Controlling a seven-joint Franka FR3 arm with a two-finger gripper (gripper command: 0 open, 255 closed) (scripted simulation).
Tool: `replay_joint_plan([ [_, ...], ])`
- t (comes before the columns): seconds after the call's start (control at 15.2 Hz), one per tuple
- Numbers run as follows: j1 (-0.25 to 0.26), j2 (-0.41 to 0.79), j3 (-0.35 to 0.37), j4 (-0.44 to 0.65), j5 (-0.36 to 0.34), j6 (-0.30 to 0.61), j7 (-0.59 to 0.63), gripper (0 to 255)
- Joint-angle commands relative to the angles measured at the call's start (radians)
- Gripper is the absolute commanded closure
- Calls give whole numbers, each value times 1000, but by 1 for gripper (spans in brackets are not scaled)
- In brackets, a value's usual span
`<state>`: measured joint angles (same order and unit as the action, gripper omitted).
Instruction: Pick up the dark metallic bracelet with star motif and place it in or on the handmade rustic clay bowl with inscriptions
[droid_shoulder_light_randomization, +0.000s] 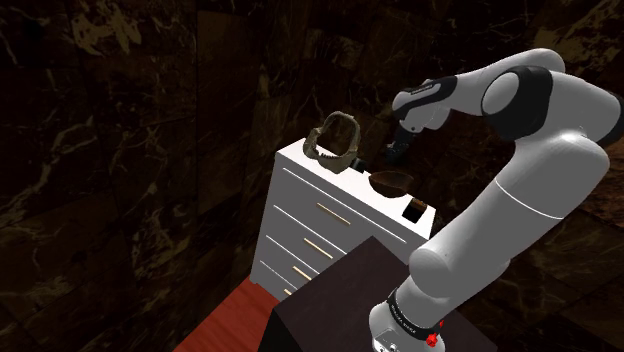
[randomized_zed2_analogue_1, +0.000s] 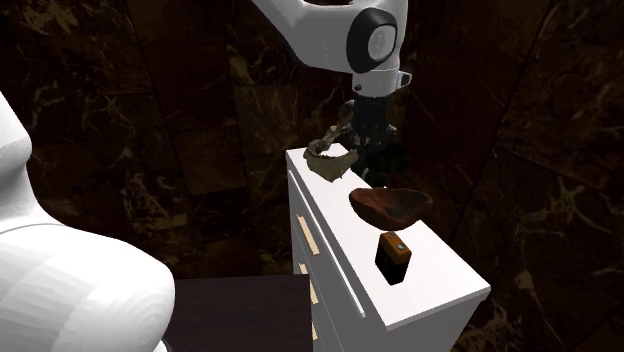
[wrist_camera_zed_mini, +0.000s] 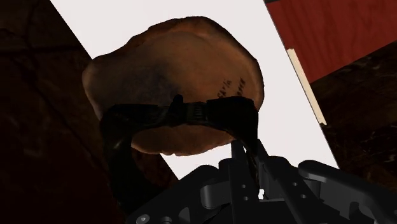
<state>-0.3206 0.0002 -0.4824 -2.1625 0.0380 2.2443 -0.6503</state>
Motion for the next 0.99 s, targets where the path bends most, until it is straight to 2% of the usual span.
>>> replay_joint_plan([
  [0.0, -21, -26, -21, -33, -11, 9, -38, 255],
  [0.07, -34, -40, -35, -47, -17, 11, -61, 255],
  [0.92, -38, 68, -35, -117, 66, 171, -124, 255],
])
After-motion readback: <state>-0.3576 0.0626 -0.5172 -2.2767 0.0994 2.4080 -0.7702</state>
